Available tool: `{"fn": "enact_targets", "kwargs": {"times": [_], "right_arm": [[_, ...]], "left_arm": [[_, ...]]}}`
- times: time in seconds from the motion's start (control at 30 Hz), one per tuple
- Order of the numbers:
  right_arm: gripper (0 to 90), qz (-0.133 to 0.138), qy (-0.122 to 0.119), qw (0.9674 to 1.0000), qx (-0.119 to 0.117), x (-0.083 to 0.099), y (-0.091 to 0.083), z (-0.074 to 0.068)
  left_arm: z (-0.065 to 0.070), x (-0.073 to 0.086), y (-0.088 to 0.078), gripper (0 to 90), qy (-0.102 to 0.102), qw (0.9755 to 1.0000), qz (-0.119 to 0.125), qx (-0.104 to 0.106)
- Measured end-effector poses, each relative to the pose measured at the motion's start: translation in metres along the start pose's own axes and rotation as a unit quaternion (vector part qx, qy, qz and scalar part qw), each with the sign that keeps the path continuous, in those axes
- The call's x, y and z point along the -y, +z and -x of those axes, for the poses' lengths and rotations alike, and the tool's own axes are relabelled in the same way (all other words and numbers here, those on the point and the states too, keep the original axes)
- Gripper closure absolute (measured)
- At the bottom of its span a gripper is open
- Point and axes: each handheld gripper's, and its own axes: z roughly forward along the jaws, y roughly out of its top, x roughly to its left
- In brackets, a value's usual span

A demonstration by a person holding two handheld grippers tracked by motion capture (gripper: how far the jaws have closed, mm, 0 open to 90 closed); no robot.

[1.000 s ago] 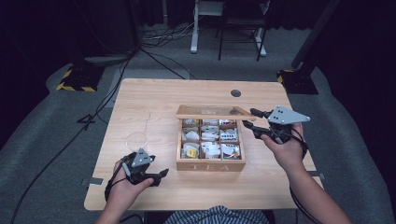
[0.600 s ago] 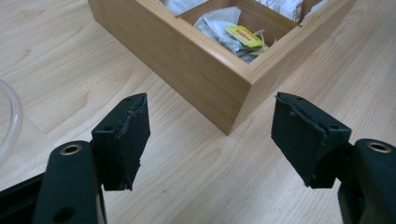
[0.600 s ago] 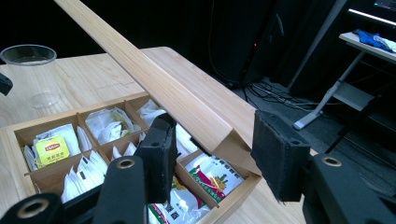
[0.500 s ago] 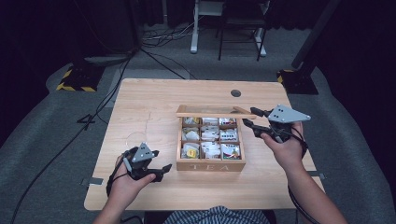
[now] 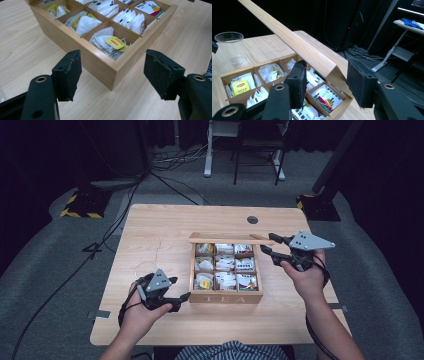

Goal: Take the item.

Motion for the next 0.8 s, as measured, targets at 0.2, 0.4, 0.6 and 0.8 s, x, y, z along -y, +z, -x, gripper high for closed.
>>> {"fn": "enact_targets", "kwargs": {"times": [0.2, 0.4, 0.6, 0.8], "right_arm": [[50.8, 0.003, 0.002, 1.0, -0.002, 0.001, 0.0, 0.0], [50.7, 0.005, 0.006, 1.0, -0.002, 0.002, 0.0, 0.001], [50.3, 0.007, 0.01, 0.9999, -0.004, 0.002, 0.0, 0.001], [50.1, 0.007, 0.012, 0.9999, -0.005, 0.003, 0.0, 0.001]], "left_arm": [[0.0, -0.012, 0.012, 33.0, 0.005, 0.9999, 0.002, 0.01], [-0.001, -0.027, 0.034, 35.9, 0.008, 0.9998, 0.009, 0.016], [-0.003, -0.034, 0.062, 40.2, 0.017, 0.9995, -0.002, 0.027], [-0.005, -0.031, 0.071, 45.1, 0.024, 0.9992, -0.015, 0.03]]}}
